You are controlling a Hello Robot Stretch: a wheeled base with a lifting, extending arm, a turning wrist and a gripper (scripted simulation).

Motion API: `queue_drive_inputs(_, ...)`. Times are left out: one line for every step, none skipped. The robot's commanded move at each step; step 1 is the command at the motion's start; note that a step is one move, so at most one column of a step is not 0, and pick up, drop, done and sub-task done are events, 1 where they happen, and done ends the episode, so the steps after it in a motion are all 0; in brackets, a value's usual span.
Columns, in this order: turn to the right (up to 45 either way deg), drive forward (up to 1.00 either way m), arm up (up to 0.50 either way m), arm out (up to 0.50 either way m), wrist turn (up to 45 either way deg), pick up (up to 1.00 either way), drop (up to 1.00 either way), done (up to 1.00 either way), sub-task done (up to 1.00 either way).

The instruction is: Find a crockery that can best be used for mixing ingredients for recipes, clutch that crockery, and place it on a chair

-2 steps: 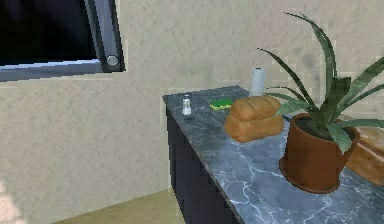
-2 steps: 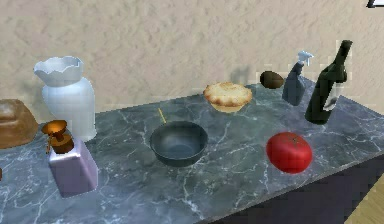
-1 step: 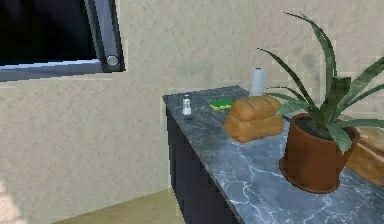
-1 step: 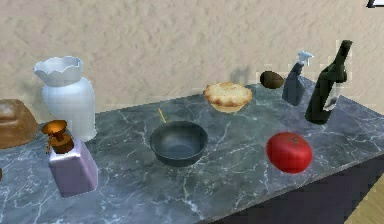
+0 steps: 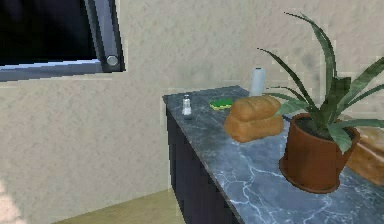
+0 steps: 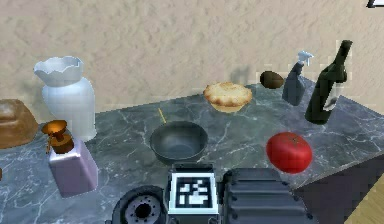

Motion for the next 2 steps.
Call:
queue_drive_inputs(0.0,0.0,0.0,0.12,0.0,0.0,0.0,0.0,0.0)
queue_drive_inputs(0.0,0.0,0.0,0.0,45.0,0.0,0.0,0.0,0.0)
